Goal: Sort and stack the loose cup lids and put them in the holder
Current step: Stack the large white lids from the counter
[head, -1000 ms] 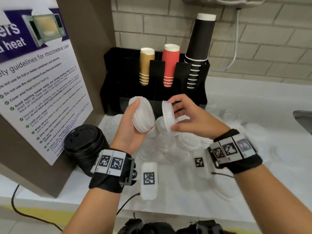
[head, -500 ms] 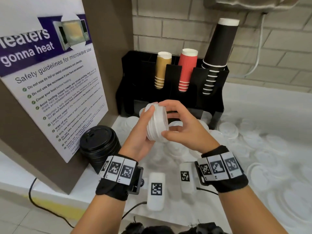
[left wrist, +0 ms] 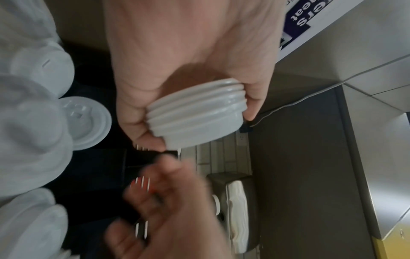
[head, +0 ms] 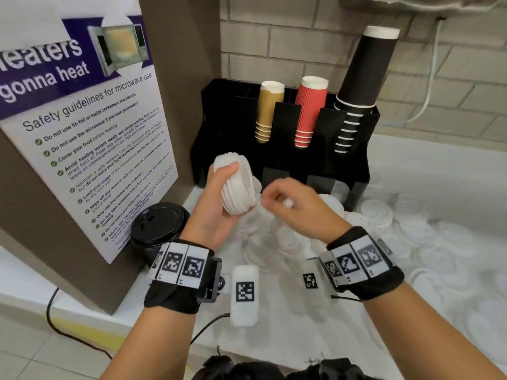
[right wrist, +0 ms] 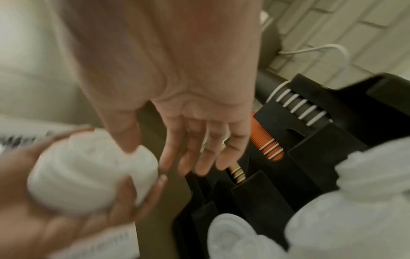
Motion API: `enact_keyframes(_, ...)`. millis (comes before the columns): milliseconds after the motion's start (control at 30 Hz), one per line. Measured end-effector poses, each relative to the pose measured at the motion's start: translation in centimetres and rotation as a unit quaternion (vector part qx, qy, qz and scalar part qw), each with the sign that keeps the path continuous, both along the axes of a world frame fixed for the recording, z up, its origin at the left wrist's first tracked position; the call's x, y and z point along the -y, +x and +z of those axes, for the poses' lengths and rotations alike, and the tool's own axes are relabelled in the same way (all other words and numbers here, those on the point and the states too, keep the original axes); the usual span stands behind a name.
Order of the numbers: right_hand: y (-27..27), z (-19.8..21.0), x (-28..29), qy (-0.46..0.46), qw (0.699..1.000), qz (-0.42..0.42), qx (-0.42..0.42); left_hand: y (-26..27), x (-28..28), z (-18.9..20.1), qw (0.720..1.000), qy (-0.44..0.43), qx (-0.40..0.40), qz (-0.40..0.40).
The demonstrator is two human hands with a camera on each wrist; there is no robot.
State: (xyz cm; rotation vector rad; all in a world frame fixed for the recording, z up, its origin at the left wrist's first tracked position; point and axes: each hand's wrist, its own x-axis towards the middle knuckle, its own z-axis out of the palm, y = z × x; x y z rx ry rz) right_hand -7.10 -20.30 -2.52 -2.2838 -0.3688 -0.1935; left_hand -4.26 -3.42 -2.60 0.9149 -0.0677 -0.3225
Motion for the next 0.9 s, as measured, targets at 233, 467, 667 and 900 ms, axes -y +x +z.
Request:
enact_keyframes(233, -0.2, -4.0, -2.8, -0.534, 0.836, 0.08, -0.102, 0.5, -1.1, 1.1, 1.0, 0.004, 0.014, 0.016)
enact_keyframes(467, 0.3, -4.5, -3.2, -0.48, 0.859, 0.114, -0.139, 0.6, -1.5, 1.3, 1.0, 0.008, 0.017, 0.007)
enact_keyframes(667, 1.0, -3.8, -2.8, -0.342, 0.916, 0.11, -0.177, 0.8, -2.1, 1.4, 1.0, -0.007, 0.025, 0.006)
enact_keyframes(900, 1.1, -0.5, -1.6, -0.04, 0.991, 0.053, -0.113, 0.7, -2.7, 1.2, 0.999, 0.006, 0.032, 0.011)
